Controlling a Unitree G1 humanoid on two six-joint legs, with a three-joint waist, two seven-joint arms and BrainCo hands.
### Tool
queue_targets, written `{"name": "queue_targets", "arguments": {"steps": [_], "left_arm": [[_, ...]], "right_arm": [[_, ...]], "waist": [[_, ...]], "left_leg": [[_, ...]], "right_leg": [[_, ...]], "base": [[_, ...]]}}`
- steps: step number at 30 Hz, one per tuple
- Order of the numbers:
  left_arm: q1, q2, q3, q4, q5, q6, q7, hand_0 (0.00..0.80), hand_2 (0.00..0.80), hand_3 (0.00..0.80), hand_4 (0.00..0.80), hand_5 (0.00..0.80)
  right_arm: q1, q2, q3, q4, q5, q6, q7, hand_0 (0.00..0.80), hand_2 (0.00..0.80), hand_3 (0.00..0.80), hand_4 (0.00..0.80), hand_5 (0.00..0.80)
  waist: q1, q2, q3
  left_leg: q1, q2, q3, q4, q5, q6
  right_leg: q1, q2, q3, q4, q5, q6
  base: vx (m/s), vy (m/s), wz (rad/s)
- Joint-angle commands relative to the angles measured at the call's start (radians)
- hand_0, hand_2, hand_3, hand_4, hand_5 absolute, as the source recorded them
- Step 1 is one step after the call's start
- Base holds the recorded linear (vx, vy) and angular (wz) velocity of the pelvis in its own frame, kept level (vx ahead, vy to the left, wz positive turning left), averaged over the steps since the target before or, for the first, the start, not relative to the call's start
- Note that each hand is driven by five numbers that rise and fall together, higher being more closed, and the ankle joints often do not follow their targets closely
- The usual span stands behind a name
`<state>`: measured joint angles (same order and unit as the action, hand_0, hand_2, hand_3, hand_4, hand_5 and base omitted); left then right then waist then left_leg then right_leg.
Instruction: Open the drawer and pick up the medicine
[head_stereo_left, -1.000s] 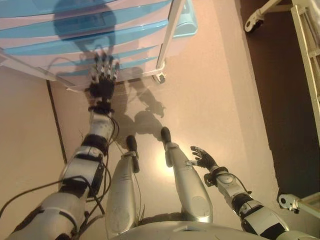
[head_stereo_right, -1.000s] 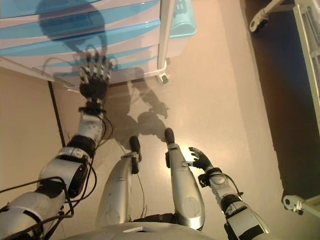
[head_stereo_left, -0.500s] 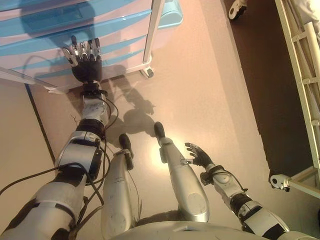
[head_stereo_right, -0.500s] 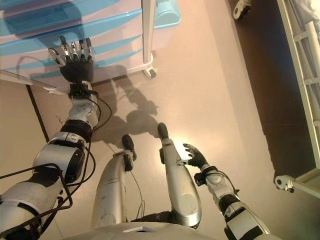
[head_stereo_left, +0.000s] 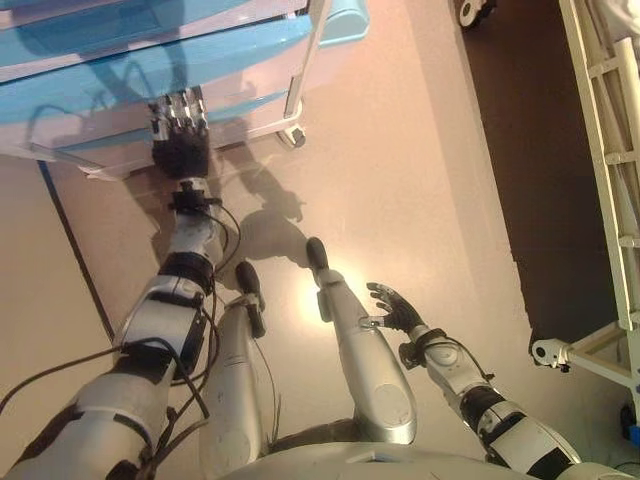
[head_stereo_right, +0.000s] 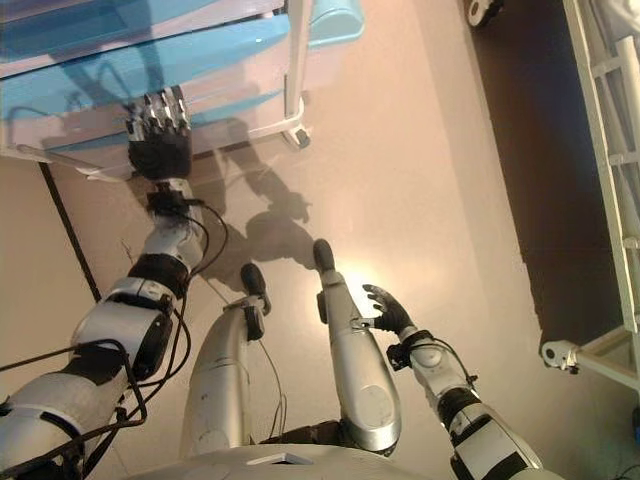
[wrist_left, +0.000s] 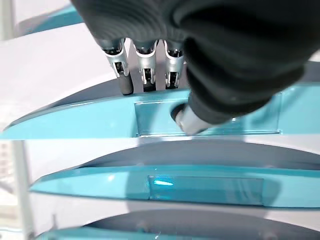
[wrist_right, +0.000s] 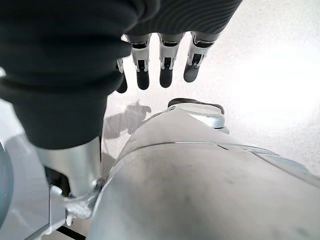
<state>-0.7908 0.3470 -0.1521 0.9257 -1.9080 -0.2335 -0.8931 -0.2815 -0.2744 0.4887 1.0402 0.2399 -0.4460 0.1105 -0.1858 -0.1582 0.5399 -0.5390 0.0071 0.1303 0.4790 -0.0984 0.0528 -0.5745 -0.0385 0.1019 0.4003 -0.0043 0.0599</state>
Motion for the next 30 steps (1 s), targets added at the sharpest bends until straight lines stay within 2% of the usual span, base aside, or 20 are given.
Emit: {"name": "queue_targets", "arguments": {"steps": [1,4,6,7,9,11,13,18,20,23,24,25,27,29,30], "left_arm": [[-0.096,-0.007,-0.034,-0.476,0.199,0.124,-0.369,0.800,0.800,0.800,0.800,0.800],[0.078,-0.073,-0.043,-0.495,0.249,0.197,-0.340,0.800,0.800,0.800,0.800,0.800],[0.208,-0.132,-0.055,-0.444,0.313,0.313,-0.356,0.800,0.800,0.800,0.800,0.800],[0.239,-0.147,-0.061,-0.422,0.356,0.342,-0.356,0.800,0.800,0.800,0.800,0.800],[0.364,-0.188,-0.110,-0.305,0.552,0.462,-0.361,0.800,0.800,0.800,0.800,0.800],[0.455,-0.200,-0.143,-0.181,0.732,0.547,-0.391,0.800,0.800,0.800,0.800,0.800],[0.531,-0.195,-0.139,-0.073,0.884,0.623,-0.404,0.800,0.800,0.800,0.800,0.800],[0.687,-0.167,-0.042,0.114,1.050,0.635,-0.376,0.800,0.800,0.800,0.800,0.800],[0.723,-0.149,-0.003,0.167,1.045,0.641,-0.339,0.800,0.800,0.800,0.800,0.800],[0.765,-0.131,0.032,0.215,1.028,0.595,-0.280,0.800,0.800,0.800,0.800,0.800],[0.775,-0.124,0.037,0.228,1.000,0.529,-0.201,0.075,0.075,0.075,0.075,0.075],[0.779,-0.121,0.044,0.240,0.994,0.497,-0.153,0.000,0.000,0.000,0.000,0.000],[0.775,-0.108,0.069,0.288,0.949,0.300,0.120,0.000,0.000,0.000,0.000,0.000],[0.765,-0.106,0.113,0.327,0.974,0.193,0.318,0.000,0.000,0.000,0.000,0.000],[0.759,-0.104,0.131,0.346,1.050,0.124,0.437,0.000,0.000,0.000,0.000,0.000]], "right_arm": [[0.061,-0.051,-0.018,-0.036,-0.044,0.014,-0.014,0.000,0.000,0.000,0.000,0.000],[0.055,-0.046,-0.039,-0.031,-0.038,0.032,-0.024,0.000,0.000,0.000,0.000,0.000],[0.044,-0.045,-0.060,-0.013,-0.044,0.032,-0.034,0.000,0.000,0.000,0.000,0.000],[0.040,-0.045,-0.065,-0.007,-0.048,0.030,-0.037,0.000,0.000,0.000,0.000,0.000],[0.017,-0.046,-0.090,0.006,-0.064,0.044,-0.044,0.000,0.000,0.000,0.000,0.000],[0.009,-0.052,-0.113,0.017,-0.085,0.048,-0.039,0.000,0.000,0.000,0.000,0.000],[0.019,-0.060,-0.130,0.013,-0.102,0.049,-0.037,0.000,0.000,0.000,0.000,0.000],[0.072,-0.060,-0.181,0.007,-0.140,0.033,-0.020,0.000,0.000,0.000,0.000,0.000],[0.089,-0.057,-0.198,0.018,-0.137,0.026,-0.015,0.000,0.000,0.000,0.000,0.000],[0.110,-0.049,-0.224,0.038,-0.133,0.024,-0.014,0.000,0.000,0.000,0.000,0.000],[0.115,-0.048,-0.233,0.047,-0.131,0.024,-0.012,0.000,0.000,0.000,0.000,0.000],[0.117,-0.048,-0.241,0.054,-0.132,0.025,-0.009,0.000,0.000,0.000,0.000,0.000],[0.129,-0.039,-0.249,0.076,-0.145,0.020,-0.023,0.000,0.000,0.000,0.000,0.000],[0.137,-0.029,-0.261,0.105,-0.180,0.032,-0.062,0.000,0.000,0.000,0.000,0.000],[0.144,-0.023,-0.265,0.124,-0.215,0.067,-0.103,0.000,0.000,0.000,0.000,0.000]], "waist": [[0.065,0.055,-0.020],[0.099,0.077,-0.020],[0.129,0.096,-0.020],[0.135,0.100,-0.020],[0.163,0.118,-0.020],[0.179,0.133,-0.020],[0.188,0.146,-0.020],[0.202,0.159,-0.036],[0.208,0.165,-0.052],[0.215,0.175,-0.075],[0.217,0.177,-0.082],[0.219,0.179,-0.093],[0.225,0.179,-0.117],[0.231,0.178,-0.142],[0.234,0.174,-0.152]], "left_leg": [[0.038,-0.038,-0.044,-0.030,-0.047,-0.012],[0.058,-0.049,-0.073,-0.079,-0.010,-0.021],[0.073,-0.057,-0.098,-0.113,0.014,-0.027],[0.078,-0.059,-0.104,-0.121,0.020,-0.028],[0.102,-0.065,-0.121,-0.150,0.037,-0.033],[0.125,-0.063,-0.134,-0.169,0.049,-0.036],[0.151,-0.058,-0.138,-0.192,0.059,-0.037],[0.218,-0.045,-0.142,-0.249,0.073,-0.040],[0.238,-0.042,-0.146,-0.268,0.079,-0.043],[0.268,-0.041,-0.154,-0.292,0.085,-0.046],[0.285,-0.041,-0.158,-0.301,0.086,-0.048],[0.289,-0.041,-0.162,-0.308,0.090,-0.049],[0.322,-0.045,-0.172,-0.328,0.095,-0.051],[0.341,-0.052,-0.186,-0.341,0.100,-0.054],[0.361,-0.056,-0.193,-0.351,0.100,-0.056]], "right_leg": [[0.065,0.039,-0.041,-0.080,0.023,-0.072],[0.082,0.036,-0.065,-0.071,0.005,-0.078],[0.093,0.031,-0.091,-0.055,-0.015,-0.081],[0.097,0.029,-0.097,-0.053,-0.019,-0.082],[0.119,0.019,-0.127,-0.046,-0.033,-0.080],[0.138,0.008,-0.151,-0.037,-0.043,-0.081],[0.163,-0.001,-0.175,-0.036,-0.054,-0.083],[0.228,-0.009,-0.215,-0.053,-0.073,-0.087],[0.252,-0.010,-0.228,-0.068,-0.076,-0.089],[0.286,-0.012,-0.245,-0.084,-0.082,-0.088],[0.305,-0.013,-0.249,-0.089,-0.088,-0.087],[0.313,-0.013,-0.253,-0.098,-0.084,-0.086],[0.349,-0.015,-0.265,-0.113,-0.090,-0.084],[0.378,-0.015,-0.273,-0.134,-0.090,-0.084],[0.403,-0.015,-0.276,-0.145,-0.094,-0.083]], "base": [[-0.035,-0.024,0.16],[-0.041,-0.025,0.29],[-0.036,-0.029,0.35],[-0.035,-0.025,0.33],[-0.033,-0.019,0.38],[-0.010,-0.007,0.40],[0.011,0.000,0.37],[0.040,-0.015,0.22],[0.063,-0.037,-0.05],[0.067,-0.036,0.23],[0.069,-0.033,0.21],[0.098,-0.040,0.14],[0.108,-0.044,0.10],[0.105,-0.046,0.15],[0.109,-0.044,0.18]]}}
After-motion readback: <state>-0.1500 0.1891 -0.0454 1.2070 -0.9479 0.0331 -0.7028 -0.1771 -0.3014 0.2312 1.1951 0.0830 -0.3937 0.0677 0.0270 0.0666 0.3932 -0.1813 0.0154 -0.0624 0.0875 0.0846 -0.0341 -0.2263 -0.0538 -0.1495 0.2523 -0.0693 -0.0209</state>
